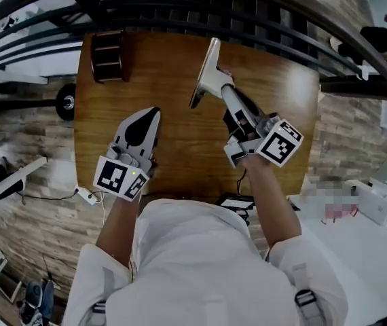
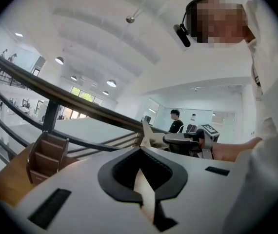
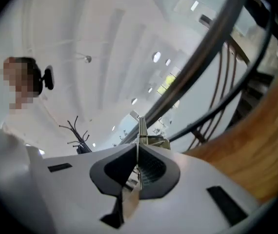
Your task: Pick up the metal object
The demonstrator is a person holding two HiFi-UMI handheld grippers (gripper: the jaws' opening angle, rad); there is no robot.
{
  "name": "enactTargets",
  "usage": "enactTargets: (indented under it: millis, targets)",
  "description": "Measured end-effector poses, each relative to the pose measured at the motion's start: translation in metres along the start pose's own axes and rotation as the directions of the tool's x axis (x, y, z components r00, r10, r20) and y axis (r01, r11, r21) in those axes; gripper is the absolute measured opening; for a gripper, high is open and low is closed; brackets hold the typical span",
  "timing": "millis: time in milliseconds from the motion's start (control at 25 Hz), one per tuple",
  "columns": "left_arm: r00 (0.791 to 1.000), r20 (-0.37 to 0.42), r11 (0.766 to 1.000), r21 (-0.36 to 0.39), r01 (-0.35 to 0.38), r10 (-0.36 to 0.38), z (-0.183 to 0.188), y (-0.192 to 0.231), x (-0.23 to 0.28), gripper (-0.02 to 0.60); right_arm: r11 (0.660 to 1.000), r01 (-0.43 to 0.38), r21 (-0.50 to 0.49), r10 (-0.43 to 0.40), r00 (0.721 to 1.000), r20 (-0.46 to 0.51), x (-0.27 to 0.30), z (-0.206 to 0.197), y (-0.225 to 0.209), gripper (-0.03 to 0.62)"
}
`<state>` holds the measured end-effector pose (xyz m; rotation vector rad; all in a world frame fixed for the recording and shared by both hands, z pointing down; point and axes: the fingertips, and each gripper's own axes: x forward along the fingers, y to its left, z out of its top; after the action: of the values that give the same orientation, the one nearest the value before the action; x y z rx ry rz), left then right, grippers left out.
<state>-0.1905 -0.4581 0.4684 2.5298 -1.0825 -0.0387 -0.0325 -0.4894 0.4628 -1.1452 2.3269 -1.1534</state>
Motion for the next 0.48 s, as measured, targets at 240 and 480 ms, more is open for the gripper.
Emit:
enactTargets:
  millis: [240,480]
  targets:
    - [1.0,-0.006,0.997,0.081,0.008,-0.007,0.05,-0.075,-0.035,0.008,0.911,0.041,-0.41,0.045,0.979,0.197,-0.098,0.072,0.09,0.028]
    - [0.998,0.035,0.99,0.131,0.047,-0.052,0.085,-0.123,-0.053,0.008,0.757,0.135,-0.64,0.078,0.953,0.293,-0.162,0.099,0.144,0.028]
